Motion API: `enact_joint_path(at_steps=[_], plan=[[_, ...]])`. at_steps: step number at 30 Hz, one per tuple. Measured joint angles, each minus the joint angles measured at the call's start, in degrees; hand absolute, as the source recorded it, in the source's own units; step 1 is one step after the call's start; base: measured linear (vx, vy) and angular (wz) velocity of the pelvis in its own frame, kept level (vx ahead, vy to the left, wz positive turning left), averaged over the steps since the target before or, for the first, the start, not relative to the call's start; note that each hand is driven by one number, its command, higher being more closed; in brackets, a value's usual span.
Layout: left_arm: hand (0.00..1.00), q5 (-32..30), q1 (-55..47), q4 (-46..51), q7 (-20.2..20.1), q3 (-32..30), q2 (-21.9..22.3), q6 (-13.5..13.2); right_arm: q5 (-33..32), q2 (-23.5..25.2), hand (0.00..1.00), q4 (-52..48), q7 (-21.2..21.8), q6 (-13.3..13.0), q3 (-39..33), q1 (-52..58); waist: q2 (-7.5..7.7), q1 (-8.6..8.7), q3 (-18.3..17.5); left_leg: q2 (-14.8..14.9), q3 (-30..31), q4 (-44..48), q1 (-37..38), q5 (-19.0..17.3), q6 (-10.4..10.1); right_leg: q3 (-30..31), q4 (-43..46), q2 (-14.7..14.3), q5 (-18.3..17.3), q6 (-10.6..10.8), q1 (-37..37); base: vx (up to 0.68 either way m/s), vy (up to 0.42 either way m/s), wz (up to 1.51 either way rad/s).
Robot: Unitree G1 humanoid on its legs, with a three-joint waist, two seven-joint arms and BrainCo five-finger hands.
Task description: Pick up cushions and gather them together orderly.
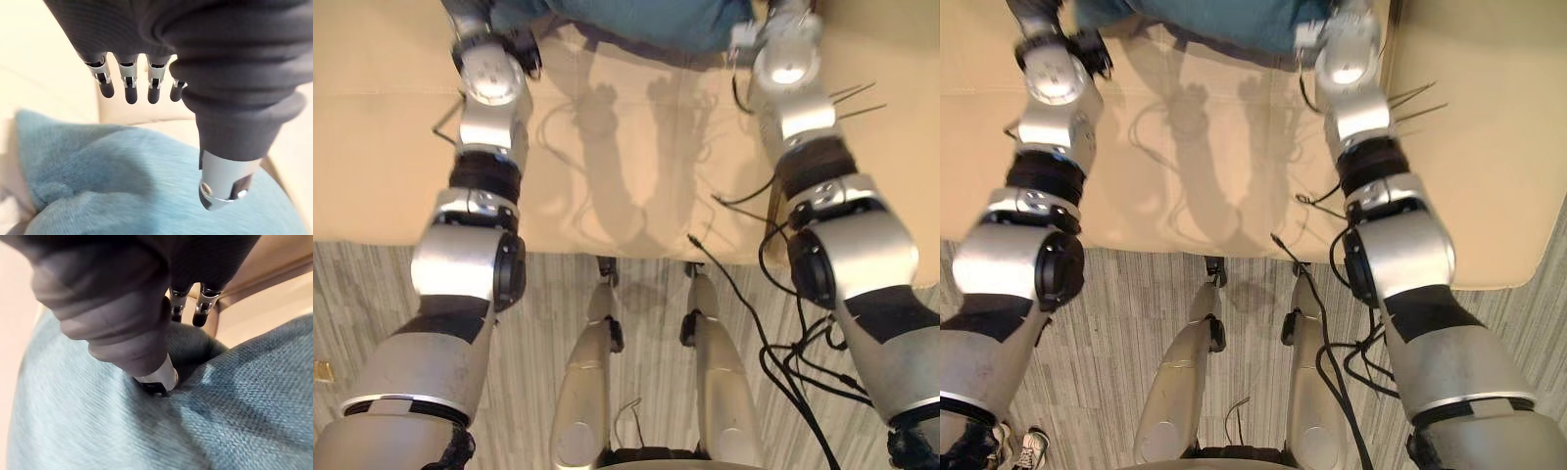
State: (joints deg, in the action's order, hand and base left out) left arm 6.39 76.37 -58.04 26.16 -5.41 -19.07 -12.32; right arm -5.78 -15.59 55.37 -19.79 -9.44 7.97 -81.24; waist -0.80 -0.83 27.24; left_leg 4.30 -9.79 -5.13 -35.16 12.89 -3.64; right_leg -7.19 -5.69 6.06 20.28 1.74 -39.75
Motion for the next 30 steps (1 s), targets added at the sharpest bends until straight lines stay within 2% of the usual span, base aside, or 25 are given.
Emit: enact_joint_path(at_steps=[5,8,13,16,17,19,20,21,24,25,28,30], plan=[[0.0,0.3,-10.9,3.5,-1.2,-2.0,4.6,0.1,-0.9,2.4,0.0,-8.0,0.1,-0.8,-0.2,8.6,0.0,0.18,0.0,0.7,-1.7,0.3,0.0,-0.3,-0.3,2.4,0.0,-0.6,0.0,0.0,-0.5,-0.04,0.043,-0.12],[0.0,1.3,-14.0,4.7,-1.7,-2.3,4.9,0.2,-0.9,3.3,0.0,-12.5,0.5,-1.4,-0.5,12.1,0.01,0.06,0.0,1.3,-2.4,1.4,-0.1,-0.7,-0.8,3.7,0.0,-1.1,-0.6,0.0,-0.5,-0.06,-0.016,-0.12],[0.0,3.2,-20.2,16.2,-2.5,-3.4,4.1,-0.2,-0.9,2.1,0.0,-27.1,1.1,-1.8,-1.9,20.2,0.02,0.02,0.0,3.0,-3.3,2.4,0.7,-0.8,-1.1,4.1,0.0,-2.5,-1.6,-0.2,0.5,-0.07,-0.06,-0.08],[0.0,4.7,-30.5,29.2,-3.8,1.5,1.5,-1.5,-0.8,-0.7,0.0,-39.1,1.6,-2.8,-2.2,31.1,0.05,-0.19,0.0,4.0,-3.3,4.3,3.7,-1.8,-2.3,3.9,0.0,-3.4,-2.2,-0.8,4.5,-0.04,-0.046,-0.07],[0.0,5.3,-36.4,35.0,-5.5,3.1,0.3,-2.3,-0.4,-1.9,0.0,-43.5,3.1,-3.2,-1.9,37.0,0.08,-0.31,-0.1,4.7,-3.3,5.5,5.7,-3.1,-2.6,3.9,0.0,-3.8,-2.4,-1.2,7.0,-0.02,-0.042,-0.12],[0.0,5.3,-45.5,40.8,-8.4,4.8,-1.0,-3.8,0.7,-4.3,0.0,-48.0,5.6,-3.8,-0.6,46.3,0.18,-0.45,-2.0,5.5,-3.5,8.6,7.2,-5.7,-2.7,3.9,0.0,-4.2,-3.9,-1.3,9.7,0.02,-0.025,-0.15],[0.0,5.3,-52.1,43.6,-10.3,5.9,-1.2,-4.3,2.1,-5.5,0.0,-50.0,7.6,-3.9,0.5,53.0,0.2,-0.61,-4.7,5.7,-3.9,10.5,7.5,-7.3,-2.8,4.0,0.0,-4.5,-4.4,-1.4,10.6,0.07,-0.009,-0.23],[0.0,5.2,-58.6,45.3,-12.6,7.0,-1.1,-4.5,3.5,-5.9,0.0,-51.3,9.4,-4.0,1.0,59.7,0.11,-0.71,-5.9,6.1,-4.3,12.1,9.4,-8.9,-3.0,4.4,0.3,-4.8,-5.4,-1.4,12.8,0.09,-0.004,-0.26],[0.0,4.8,-69.5,45.0,-18.1,9.3,0.0,-4.4,5.6,-5.7,0.0,-51.4,13.9,-4.1,0.8,72.9,0.15,-0.57,-9.1,6.9,-4.6,13.5,13.3,-11.6,-3.1,4.6,1.3,-5.5,-7.5,-1.5,16.6,0.1,0.002,-0.15],[0.0,4.1,-74.5,43.3,-20.3,9.9,0.9,-4.3,6.3,-5.5,0.0,-49.4,15.7,-4.2,0.7,78.6,0.17,0.1,-11.5,6.8,-4.5,13.3,14.8,-12.0,-3.0,4.6,1.6,-5.4,-8.3,-1.3,18.0,0.14,0.018,-0.04],[0.0,3.8,-79.6,33.8,-24.0,9.6,3.4,-3.6,7.1,-2.4,0.0,-37.8,19.3,-4.1,-3.4,85.7,0.22,0.29,-15.0,5.9,-4.6,11.7,19.7,-12.7,-2.9,5.2,1.6,-5.0,-9.3,-0.3,21.8,0.15,0.054,-0.06],[0.0,2.9,-80.8,26.7,-25.4,8.8,4.8,-2.7,8.0,-0.5,0.0,-29.7,20.6,-3.7,-6.5,87.6,0.26,1.2,-16.1,5.1,-4.9,10.9,23.1,-13.2,-2.5,5.6,1.4,-4.7,-9.9,0.4,24.7,0.06,0.041,-0.04]])
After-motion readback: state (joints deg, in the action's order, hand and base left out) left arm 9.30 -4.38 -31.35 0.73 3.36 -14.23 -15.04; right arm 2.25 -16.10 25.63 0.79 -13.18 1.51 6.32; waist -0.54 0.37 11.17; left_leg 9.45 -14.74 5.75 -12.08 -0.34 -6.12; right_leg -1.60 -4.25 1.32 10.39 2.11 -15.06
